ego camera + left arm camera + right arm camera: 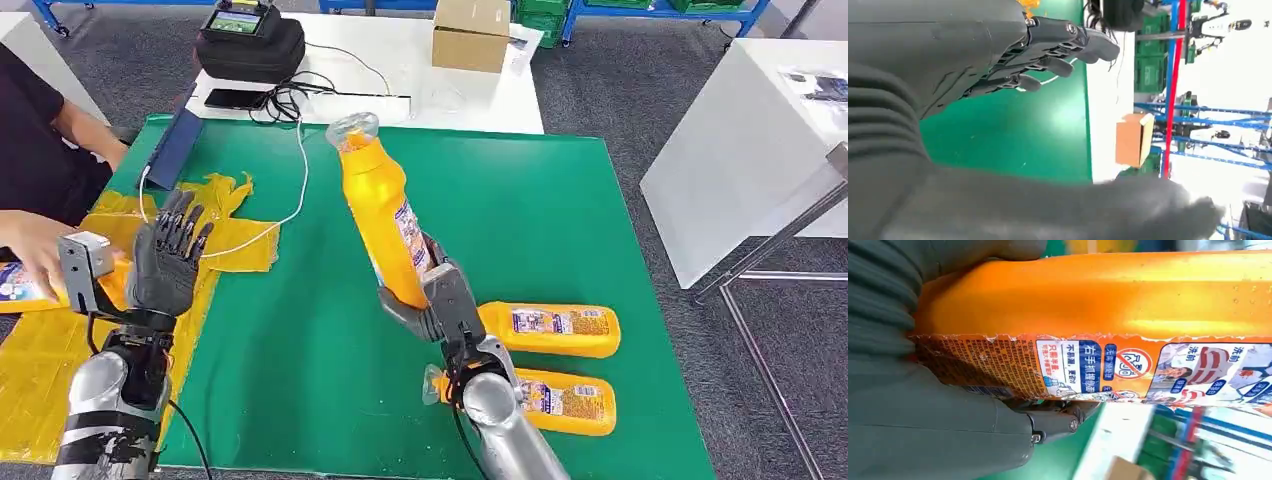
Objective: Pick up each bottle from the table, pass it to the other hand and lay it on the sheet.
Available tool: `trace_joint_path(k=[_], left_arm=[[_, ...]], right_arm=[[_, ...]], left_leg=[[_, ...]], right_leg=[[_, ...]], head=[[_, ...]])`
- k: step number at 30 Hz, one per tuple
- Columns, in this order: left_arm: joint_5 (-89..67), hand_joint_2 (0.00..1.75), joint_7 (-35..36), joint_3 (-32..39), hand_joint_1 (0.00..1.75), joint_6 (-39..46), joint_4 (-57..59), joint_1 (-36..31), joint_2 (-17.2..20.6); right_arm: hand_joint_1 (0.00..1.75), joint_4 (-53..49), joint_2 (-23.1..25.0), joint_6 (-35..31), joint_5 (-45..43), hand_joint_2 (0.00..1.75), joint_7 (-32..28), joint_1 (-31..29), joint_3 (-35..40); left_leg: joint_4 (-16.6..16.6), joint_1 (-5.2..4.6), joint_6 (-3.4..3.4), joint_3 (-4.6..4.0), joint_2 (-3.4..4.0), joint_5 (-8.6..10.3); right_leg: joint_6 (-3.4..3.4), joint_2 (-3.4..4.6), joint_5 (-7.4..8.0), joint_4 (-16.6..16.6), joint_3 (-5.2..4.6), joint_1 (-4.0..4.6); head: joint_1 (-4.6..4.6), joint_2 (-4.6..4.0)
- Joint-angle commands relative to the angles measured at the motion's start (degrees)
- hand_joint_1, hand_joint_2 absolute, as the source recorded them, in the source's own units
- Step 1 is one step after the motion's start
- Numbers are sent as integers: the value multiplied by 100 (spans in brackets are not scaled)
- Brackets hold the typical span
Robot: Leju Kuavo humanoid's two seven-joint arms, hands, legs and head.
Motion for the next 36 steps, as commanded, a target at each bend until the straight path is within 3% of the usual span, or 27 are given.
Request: trace_joint_path(k=[1, 4, 7, 10, 18, 24, 31, 36], left_arm=[[37, 175, 49, 56, 0, -27, -84, 49, -28], [35, 175, 53, 49, 0, -29, -91, 37, -29], [194, 175, 67, -147, 0, -162, -233, 168, -69], [347, 175, 48, -457, 0, -358, -359, 263, -78], [440, 175, -256, -1471, 0, -817, -831, 434, -78], [652, 175, -288, -1768, 0, -944, -689, 376, -30], [756, 175, -361, -1861, 0, -1035, -687, 346, 15], [776, 175, -369, -1778, 0, -1007, -744, 430, 60]], right_arm=[[175, -697, 11, -1, 2, 175, -21, 171, 19], [175, -694, -4, 2, 0, 175, -24, 174, 15], [175, -873, -98, 54, 135, 175, -79, 176, 465], [175, -823, -187, 273, 235, 175, 241, -4, 1017], [175, 10, -296, 981, 146, 175, 628, -741, 2345], [175, 677, -321, 1208, 158, 175, 743, -1133, 3103], [175, 841, -388, 1261, 27, 175, 709, -1176, 3280], [175, 334, -499, 1066, -43, 175, 598, -922, 3069]], left_leg=[[-5, -6, 13, 8, 2, 1], [-4, -5, 13, 9, 5, 0], [-6, -7, 19, 15, 5, -2], [-2, -6, 14, 7, 7, -2], [-6, -5, 17, 14, 13, 0], [-8, -5, 14, 14, 10, 2], [-6, -2, 13, 7, 2, 5], [-13, -10, 22, 21, 2, 3]], right_leg=[[-27, -5, -3, -1, 7, 0], [-24, 0, -3, -1, 7, 0], [-32, -2, -5, -4, 15, 0], [-22, 2, -4, 0, 6, -1], [-27, 6, 0, -4, 11, 1], [-22, 6, 2, -6, 13, 0], [-16, -4, 1, -6, -20, 1], [-34, -8, -5, -9, 22, -3]], head=[[0, 0], [0, 0], [0, 0], [2, 0], [0, 0], [0, 0], [0, 0], [2, 0]])
